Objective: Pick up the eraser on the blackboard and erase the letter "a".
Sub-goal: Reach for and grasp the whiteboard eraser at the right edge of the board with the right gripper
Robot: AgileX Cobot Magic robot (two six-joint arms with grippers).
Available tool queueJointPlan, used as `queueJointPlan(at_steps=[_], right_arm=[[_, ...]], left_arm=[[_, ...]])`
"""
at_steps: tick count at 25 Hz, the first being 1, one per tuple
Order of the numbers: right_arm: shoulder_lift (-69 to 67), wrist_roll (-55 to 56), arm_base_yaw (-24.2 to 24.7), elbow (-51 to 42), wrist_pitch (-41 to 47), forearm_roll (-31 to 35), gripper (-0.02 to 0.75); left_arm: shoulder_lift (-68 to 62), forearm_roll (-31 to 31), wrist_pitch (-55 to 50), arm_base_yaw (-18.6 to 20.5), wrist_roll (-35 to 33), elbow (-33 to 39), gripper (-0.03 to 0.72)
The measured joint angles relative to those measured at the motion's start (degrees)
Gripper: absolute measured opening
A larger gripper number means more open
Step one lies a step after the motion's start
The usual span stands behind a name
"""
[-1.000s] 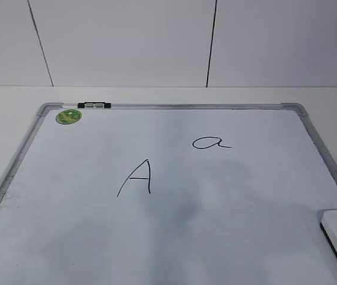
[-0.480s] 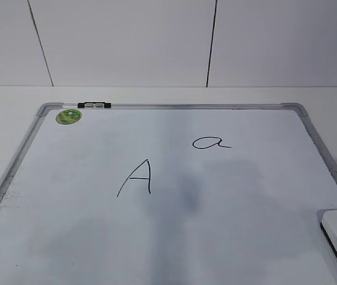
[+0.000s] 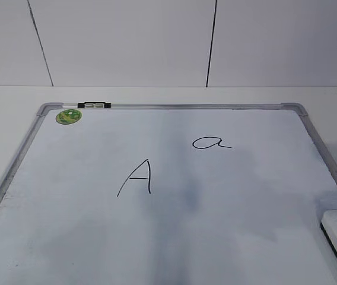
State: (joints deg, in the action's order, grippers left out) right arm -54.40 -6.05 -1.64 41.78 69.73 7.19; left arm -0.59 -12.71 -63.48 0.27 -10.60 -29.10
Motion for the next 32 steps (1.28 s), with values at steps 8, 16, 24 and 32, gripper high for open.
queueJointPlan(at_steps=[8,16,24,32], right_arm=[[-9.85,-0.04,-0.26,1.83,0.11,1.77,0.658],[-11.76,-0.04,-0.26,1.83,-3.09,1.85,0.602],[-11.76,-0.04,-1.4,2.06,-4.23,1.69,0.58],[-11.76,6.76,-5.5,2.06,-5.27,-4.38,0.58]], left_arm=[[0.0,0.0,0.0,0.0,0.0,0.0,0.307],[0.0,0.0,0.0,0.0,0.0,0.0,0.307],[0.0,0.0,0.0,0.0,0.0,0.0,0.307],[0.0,0.0,0.0,0.0,0.0,0.0,0.307]])
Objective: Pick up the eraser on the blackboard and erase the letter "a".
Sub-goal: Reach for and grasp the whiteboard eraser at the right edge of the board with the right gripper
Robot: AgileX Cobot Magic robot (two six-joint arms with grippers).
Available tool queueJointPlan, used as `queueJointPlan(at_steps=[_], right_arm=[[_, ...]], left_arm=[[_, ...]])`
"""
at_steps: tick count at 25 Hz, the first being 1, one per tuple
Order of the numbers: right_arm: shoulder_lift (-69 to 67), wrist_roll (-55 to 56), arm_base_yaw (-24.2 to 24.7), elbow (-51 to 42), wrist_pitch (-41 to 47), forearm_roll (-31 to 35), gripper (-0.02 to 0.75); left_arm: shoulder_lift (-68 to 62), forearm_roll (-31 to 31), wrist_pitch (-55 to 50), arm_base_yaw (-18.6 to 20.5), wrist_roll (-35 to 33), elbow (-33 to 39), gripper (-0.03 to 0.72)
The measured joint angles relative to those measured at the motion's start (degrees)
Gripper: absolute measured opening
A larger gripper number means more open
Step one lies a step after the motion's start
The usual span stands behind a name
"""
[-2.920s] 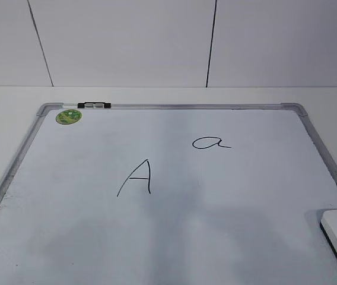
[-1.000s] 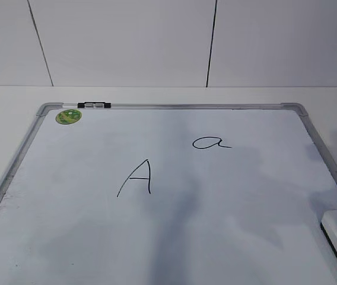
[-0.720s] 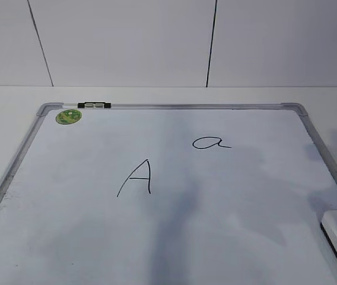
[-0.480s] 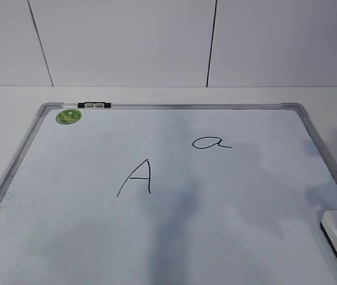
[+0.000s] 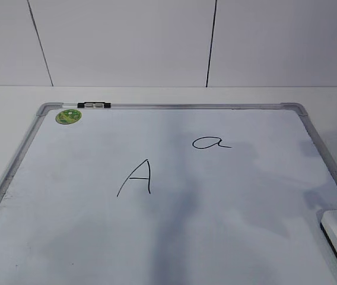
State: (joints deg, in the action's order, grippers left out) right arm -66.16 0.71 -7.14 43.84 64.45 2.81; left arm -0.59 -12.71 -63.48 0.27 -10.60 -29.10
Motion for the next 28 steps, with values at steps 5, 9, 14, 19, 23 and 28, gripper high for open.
queueJointPlan(at_steps=[5,9,14,19,23,28], right_arm=[[0.0,0.96,-2.36,0.0,-1.09,-0.22,0.58],[-0.27,1.0,-2.63,0.0,-2.02,-0.43,0.58],[-2.64,1.09,-2.68,0.0,-2.53,-0.8,0.614],[-3.81,1.09,-2.68,0.0,-4.52,-2.81,0.659],[-5.34,1.09,-2.68,-1.58,-5.13,-2.81,0.665],[-6.41,1.09,-2.68,-4.2,-8.21,-2.81,0.666]], left_arm=[[0.0,0.0,0.0,0.0,0.0,0.0,0.307],[0.0,0.0,0.0,0.0,0.0,0.0,0.307],[0.0,0.0,0.0,0.0,0.0,0.0,0.307],[0.0,0.0,0.0,0.0,0.0,0.0,0.307],[0.0,0.0,0.0,0.0,0.0,0.0,0.307],[0.0,0.0,0.0,0.0,0.0,0.0,0.307]])
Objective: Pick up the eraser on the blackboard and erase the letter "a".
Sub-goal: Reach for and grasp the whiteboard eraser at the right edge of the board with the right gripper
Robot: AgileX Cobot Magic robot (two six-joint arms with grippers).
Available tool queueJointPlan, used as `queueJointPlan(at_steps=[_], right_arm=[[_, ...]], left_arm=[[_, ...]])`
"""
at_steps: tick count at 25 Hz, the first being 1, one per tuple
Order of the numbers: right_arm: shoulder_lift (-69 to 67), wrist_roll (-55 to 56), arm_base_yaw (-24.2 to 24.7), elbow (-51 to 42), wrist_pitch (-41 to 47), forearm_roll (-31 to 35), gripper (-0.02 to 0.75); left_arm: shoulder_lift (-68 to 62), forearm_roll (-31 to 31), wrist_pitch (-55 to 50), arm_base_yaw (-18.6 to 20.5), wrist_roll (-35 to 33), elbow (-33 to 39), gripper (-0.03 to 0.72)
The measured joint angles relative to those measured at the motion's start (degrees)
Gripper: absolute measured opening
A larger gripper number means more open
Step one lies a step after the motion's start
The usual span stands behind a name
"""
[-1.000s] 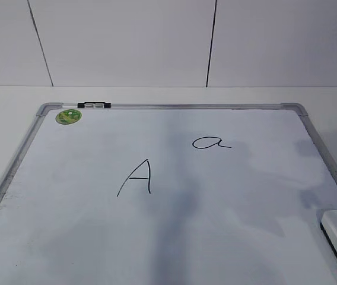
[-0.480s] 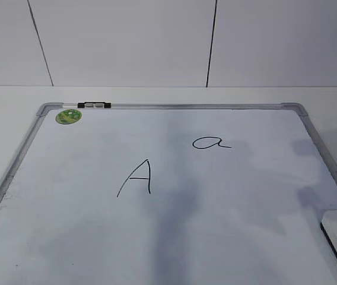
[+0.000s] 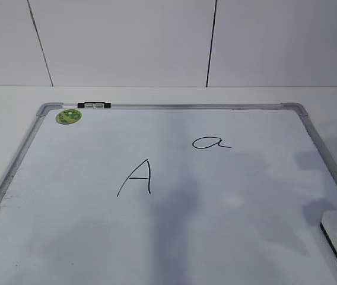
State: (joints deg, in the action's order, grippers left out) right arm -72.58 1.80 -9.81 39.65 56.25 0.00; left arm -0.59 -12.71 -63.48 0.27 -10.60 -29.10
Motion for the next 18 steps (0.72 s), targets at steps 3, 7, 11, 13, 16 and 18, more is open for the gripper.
queueJointPlan(at_steps=[3,7,11,13,16,18], right_arm=[[0.0,0.0,0.0,-1.06,-2.11,0.0,0.666],[-0.79,0.0,0.0,-1.27,-4.34,0.0,0.666],[-3.07,0.0,0.0,-1.27,-5.71,0.0,0.666],[-3.98,0.0,0.0,-1.27,-6.7,0.0,0.666],[-5.35,0.0,0.0,-1.27,-7.57,0.0,0.666],[-6.03,0.0,0.0,-1.27,-8.11,0.0,0.666]], left_arm=[[0.0,0.0,0.0,0.0,0.0,0.0,0.307],[0.0,0.0,0.0,0.0,0.0,0.0,0.307],[0.0,0.0,0.0,0.0,0.0,0.0,0.307],[0.0,0.0,0.0,0.0,0.0,0.0,0.307],[0.0,0.0,0.0,0.0,0.0,0.0,0.307],[0.0,0.0,0.0,0.0,0.0,0.0,0.307]])
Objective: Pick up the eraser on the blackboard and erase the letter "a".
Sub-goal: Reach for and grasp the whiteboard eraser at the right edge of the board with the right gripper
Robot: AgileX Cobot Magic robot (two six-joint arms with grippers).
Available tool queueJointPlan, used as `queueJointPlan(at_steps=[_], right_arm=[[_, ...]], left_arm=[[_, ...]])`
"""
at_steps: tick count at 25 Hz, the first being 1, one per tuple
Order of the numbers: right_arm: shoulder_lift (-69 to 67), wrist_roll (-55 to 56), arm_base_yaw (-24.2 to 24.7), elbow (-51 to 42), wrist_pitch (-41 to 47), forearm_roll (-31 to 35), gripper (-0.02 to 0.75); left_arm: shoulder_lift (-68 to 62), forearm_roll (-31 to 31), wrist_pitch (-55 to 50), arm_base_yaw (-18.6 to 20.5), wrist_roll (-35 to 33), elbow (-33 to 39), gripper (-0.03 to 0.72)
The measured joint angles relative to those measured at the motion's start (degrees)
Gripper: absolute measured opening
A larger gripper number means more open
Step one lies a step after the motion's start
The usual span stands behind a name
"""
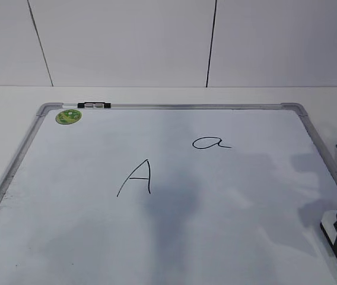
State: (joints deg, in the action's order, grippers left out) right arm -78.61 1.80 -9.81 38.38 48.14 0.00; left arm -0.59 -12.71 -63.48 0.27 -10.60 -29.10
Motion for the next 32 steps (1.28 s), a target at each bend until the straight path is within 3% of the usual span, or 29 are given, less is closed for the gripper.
queueJointPlan(at_steps=[21,26,32], right_arm=[[-4.57,0.97,0.0,0.0,-3.3,-0.8,0.663],[-4.66,1.4,0.0,0.0,-3.3,-1.33,0.587],[-4.66,1.54,0.0,0.0,-3.3,-1.33,0.571]], left_arm=[[0.0,0.0,0.0,0.0,0.0,0.0,0.307],[0.0,0.0,0.0,0.0,0.0,0.0,0.307],[0.0,0.0,0.0,0.0,0.0,0.0,0.307]])
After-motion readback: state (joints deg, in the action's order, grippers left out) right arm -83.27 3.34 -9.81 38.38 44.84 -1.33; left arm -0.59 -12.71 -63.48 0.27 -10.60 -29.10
